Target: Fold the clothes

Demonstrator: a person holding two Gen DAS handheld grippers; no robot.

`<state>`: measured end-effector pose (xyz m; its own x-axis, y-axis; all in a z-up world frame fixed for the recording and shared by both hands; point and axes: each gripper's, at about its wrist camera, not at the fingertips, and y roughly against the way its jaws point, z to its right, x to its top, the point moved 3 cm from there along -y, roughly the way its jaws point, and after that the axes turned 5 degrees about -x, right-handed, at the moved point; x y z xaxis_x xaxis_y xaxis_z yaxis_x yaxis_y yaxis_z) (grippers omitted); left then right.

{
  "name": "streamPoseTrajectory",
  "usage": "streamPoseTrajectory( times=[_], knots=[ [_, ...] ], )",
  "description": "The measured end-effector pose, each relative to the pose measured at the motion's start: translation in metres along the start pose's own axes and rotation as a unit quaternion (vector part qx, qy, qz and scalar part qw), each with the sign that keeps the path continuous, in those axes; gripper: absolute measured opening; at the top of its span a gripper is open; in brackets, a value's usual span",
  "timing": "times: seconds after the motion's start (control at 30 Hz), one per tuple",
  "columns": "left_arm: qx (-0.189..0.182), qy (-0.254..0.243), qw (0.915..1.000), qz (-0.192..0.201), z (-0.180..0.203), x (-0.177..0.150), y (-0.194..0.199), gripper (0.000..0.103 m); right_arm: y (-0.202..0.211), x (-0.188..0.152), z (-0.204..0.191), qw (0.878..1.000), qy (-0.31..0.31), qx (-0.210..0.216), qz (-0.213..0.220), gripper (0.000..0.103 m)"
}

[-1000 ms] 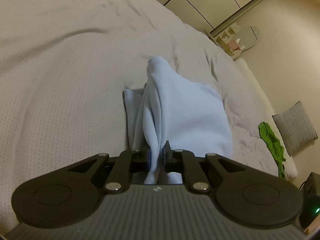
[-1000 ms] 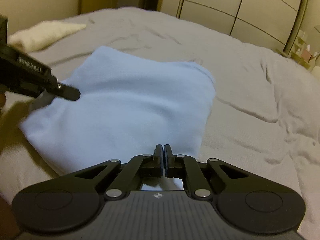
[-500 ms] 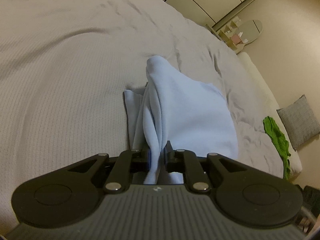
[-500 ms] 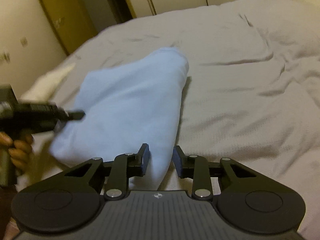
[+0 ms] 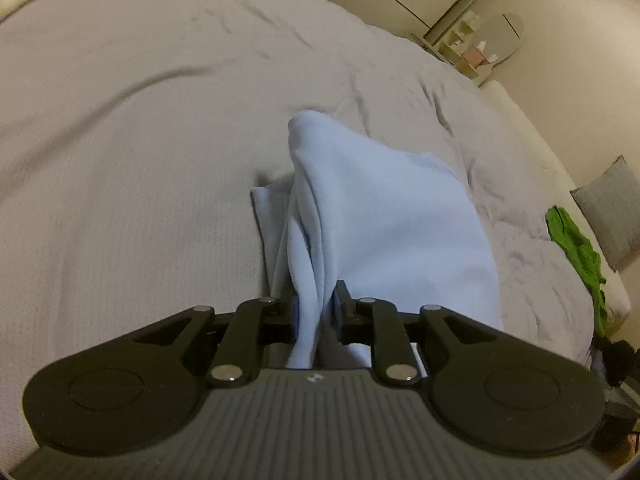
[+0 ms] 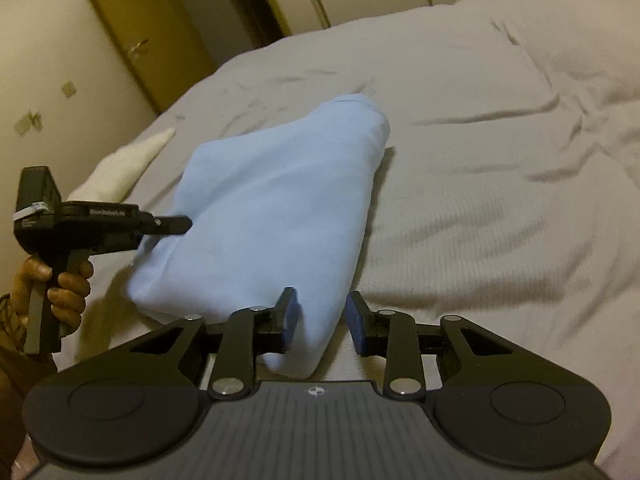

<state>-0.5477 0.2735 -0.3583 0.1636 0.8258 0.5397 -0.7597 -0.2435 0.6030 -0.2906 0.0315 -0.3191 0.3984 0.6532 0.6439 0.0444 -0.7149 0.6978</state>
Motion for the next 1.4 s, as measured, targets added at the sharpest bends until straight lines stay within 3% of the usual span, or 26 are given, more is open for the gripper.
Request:
streamPoseTrajectory(
  times=[0.1,0.27,0.37,0.5,0.6,0.67,0.83,0.93,1.1,1.27,1.4],
  knots=[
    [0.016,-0.005,0.9998,0.013,0.007,0.008,0.016,0.028,0.0,0.017,0.01,1.0,-0.006,-0.004,0.012,0.036],
    [0.028,-0.024,0.9977,0.057,0.031,0.03,0.044,0.028,-0.009,0.058,0.024,0.999,0.01,-0.019,0.039,0.036],
    [0.033,-0.059,0.9949,0.074,0.054,0.051,0.037,0.028,-0.034,0.085,0.034,0.999,-0.002,-0.034,0.034,0.036],
    [0.052,-0.103,0.9923,0.045,0.074,0.066,-0.005,0.028,-0.073,0.112,0.038,0.997,-0.014,-0.069,0.019,0.036],
    [0.134,-0.135,0.9816,0.017,0.063,0.062,-0.037,0.023,-0.101,0.122,0.026,0.995,0.004,-0.101,0.011,0.033],
    [0.163,-0.131,0.9778,0.004,0.045,0.055,-0.049,0.024,-0.114,0.122,0.012,0.993,0.036,-0.109,0.009,0.027],
    [0.152,-0.116,0.9815,0.004,0.026,0.047,-0.054,0.024,-0.141,0.11,-0.015,0.983,0.115,-0.142,-0.002,0.025],
    [0.157,-0.11,0.9816,0.005,0.029,0.05,-0.049,0.022,-0.136,0.114,-0.006,0.988,0.088,-0.126,0.003,0.025],
    [0.169,-0.121,0.9772,0.047,0.052,0.039,0.005,0.018,-0.07,0.093,0.007,0.996,0.025,-0.06,0.052,0.035],
    [0.119,-0.16,0.9784,0.056,0.092,-0.012,0.048,0.021,-0.007,0.047,0.013,0.996,-0.025,-0.001,0.081,0.036],
    [0.123,-0.164,0.9785,0.026,0.091,-0.048,0.039,0.021,0.007,0.011,0.007,0.995,-0.064,0.026,0.072,0.035]
  ],
)
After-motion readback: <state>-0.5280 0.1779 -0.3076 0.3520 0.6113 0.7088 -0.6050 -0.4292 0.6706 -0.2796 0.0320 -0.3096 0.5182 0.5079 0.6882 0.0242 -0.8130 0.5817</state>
